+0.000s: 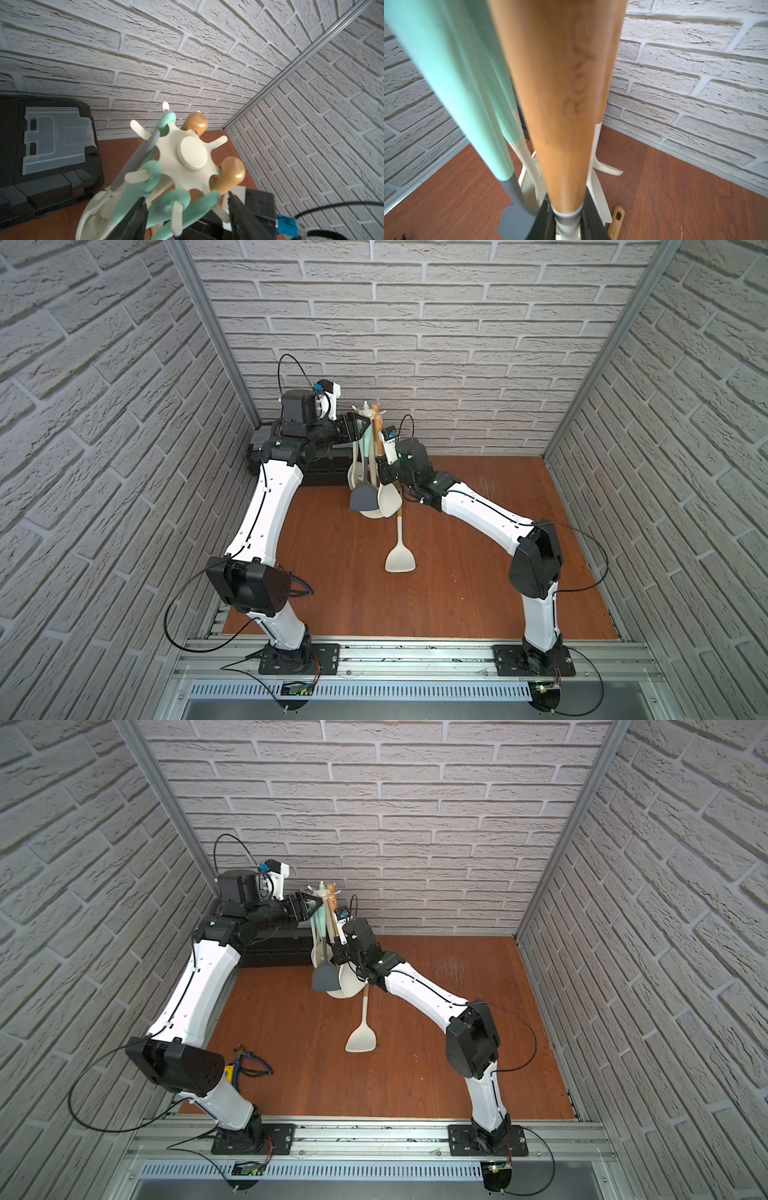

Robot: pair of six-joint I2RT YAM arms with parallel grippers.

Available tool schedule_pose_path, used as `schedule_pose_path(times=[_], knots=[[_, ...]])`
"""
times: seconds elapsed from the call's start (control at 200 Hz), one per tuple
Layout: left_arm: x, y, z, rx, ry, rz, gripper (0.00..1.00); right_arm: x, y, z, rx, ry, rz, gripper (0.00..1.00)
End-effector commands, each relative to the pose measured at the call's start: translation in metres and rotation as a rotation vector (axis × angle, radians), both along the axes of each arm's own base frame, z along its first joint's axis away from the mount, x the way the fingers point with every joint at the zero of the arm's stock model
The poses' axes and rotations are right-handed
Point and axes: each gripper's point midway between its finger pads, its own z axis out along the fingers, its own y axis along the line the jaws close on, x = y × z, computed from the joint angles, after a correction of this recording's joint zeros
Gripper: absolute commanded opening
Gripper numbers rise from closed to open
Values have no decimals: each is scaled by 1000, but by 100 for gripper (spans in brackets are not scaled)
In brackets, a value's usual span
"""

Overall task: Take the spatula off the kitchen utensil rack
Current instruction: Take off the spatula from the rack.

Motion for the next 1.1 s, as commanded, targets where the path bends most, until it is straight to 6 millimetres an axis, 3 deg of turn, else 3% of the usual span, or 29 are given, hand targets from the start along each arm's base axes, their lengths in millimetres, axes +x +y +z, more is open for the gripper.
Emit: schedule_pose_path(times=[0.0, 0.155, 0.34, 0.88, 0.995, 1.095], knots=[[-3, 8, 9, 6, -35, 30, 62, -12, -11, 63, 76, -112, 5, 2], [-4, 8, 9, 6, -34, 33, 63, -19, -16, 71, 68, -119, 12, 3], [-8, 9, 10, 4, -36, 32, 63, -29, -21, 68, 47, -89, 29, 3], [-45, 9, 27, 24, -92, -31, 74, -80, -60, 11, 80, 132, 13, 3], [-60, 6, 24, 25, -97, -69, 74, -99, -63, 1, 124, 197, 41, 3], [-85, -6, 14, 41, -91, -155, 74, -119, -63, -7, 164, 262, 83, 3]])
